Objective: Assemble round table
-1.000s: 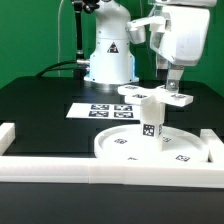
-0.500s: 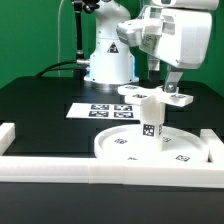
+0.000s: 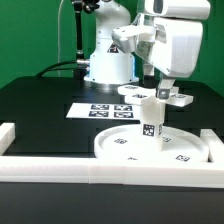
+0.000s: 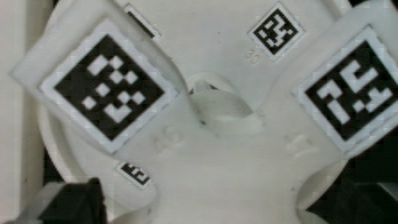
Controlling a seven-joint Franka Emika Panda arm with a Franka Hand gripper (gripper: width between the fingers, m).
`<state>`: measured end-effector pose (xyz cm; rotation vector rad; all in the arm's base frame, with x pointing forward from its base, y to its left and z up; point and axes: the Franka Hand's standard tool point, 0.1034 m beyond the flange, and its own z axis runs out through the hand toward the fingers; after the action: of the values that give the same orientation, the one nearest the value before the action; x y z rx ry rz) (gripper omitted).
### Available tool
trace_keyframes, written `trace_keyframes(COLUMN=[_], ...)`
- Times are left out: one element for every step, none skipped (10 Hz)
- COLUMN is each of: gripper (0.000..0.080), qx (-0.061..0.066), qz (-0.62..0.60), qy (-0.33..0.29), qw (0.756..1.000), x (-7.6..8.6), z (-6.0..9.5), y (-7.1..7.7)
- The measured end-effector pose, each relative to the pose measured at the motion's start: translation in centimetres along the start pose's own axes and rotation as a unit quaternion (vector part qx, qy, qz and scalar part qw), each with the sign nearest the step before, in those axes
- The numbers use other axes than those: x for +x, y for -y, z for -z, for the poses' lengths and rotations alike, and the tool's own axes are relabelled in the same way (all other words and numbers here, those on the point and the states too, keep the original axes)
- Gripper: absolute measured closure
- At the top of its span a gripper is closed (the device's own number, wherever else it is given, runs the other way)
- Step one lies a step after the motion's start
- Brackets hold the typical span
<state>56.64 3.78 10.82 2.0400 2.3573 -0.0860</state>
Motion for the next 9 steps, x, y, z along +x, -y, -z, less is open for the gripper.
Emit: trace_keyframes(gripper=[0.015,0.015,0.015,0.017,0.017,0.0344,0.0356,0.0356,0.0356], qx=[0.002,0.003,0.005,0.006,0.006,0.006,0.006,0.006,0.006], qz=[0.0,0.0,0.0,0.0,0.0,0.0,-0.001,-0.001,-0.005], qy=[0.0,0.0,0.0,-0.001,-0.001,-0.001,-0.001,-0.001,-0.001], qw=[1.0,1.0,1.0,1.0,1.0,1.0,1.0,1.0,1.0], x=[-0.04,-0.03,-0.02,0.0,0.02,0.01,-0.03,-0.04,-0.04], z=[-0.21,-0.42,-0.58,-0.67,-0.72,-0.72,-0.72,-0.72,-0.72], y=[0.07,0.11,0.17,0.2,0.22,0.22,0.22,0.22,0.22])
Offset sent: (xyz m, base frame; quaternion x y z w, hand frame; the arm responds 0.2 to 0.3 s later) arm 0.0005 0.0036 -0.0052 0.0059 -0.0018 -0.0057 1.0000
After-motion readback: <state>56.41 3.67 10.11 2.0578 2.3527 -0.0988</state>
